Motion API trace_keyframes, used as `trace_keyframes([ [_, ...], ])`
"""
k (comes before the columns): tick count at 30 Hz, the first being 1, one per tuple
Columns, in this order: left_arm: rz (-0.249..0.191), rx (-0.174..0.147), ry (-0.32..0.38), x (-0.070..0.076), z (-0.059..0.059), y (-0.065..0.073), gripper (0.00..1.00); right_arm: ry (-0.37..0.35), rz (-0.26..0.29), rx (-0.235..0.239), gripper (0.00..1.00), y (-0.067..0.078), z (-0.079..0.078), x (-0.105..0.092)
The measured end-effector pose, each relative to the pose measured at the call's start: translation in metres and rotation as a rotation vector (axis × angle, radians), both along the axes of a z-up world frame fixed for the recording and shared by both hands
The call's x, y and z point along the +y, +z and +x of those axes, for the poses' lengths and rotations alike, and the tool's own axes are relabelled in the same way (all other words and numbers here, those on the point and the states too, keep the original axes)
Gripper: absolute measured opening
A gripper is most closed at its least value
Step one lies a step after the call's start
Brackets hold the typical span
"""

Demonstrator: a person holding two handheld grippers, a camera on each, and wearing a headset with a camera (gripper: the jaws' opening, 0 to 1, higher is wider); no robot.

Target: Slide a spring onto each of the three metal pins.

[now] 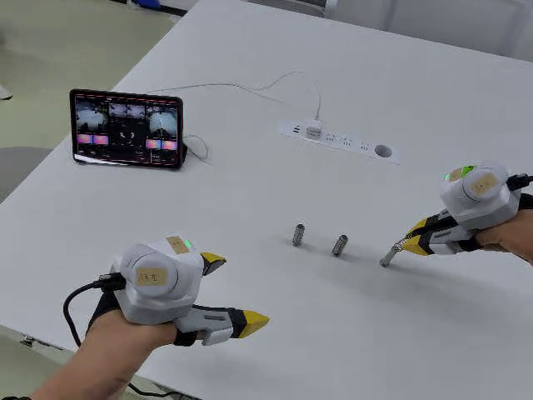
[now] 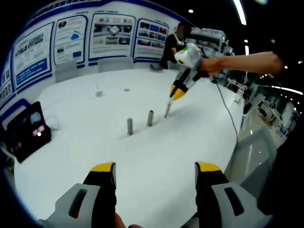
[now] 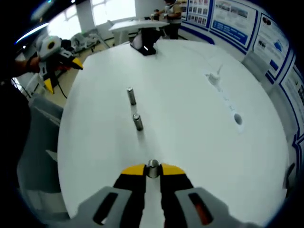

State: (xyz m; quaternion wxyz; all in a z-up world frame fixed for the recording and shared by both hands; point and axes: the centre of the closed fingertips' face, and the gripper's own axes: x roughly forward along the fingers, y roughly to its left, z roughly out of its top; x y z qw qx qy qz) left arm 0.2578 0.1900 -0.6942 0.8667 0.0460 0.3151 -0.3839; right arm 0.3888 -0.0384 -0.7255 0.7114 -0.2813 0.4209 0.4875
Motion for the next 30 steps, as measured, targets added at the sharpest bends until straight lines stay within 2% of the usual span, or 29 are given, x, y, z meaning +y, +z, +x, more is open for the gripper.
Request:
trace_keyframes([
  [11,0.003,0.011,0.001,0.001,-0.001,-0.002,0.68,0.013,-0.013,0.014,0.12,-0.011,0.002,0.005],
  [22,0.001,0.009,-0.001,-0.001,0.0,0.0,0.68,0.031,-0.032,0.028,0.12,-0.023,0.002,0.008],
  [30,0.005,0.007,0.007,0.002,0.001,0.001,0.68,0.042,-0.045,0.038,0.12,-0.035,0.001,0.009],
])
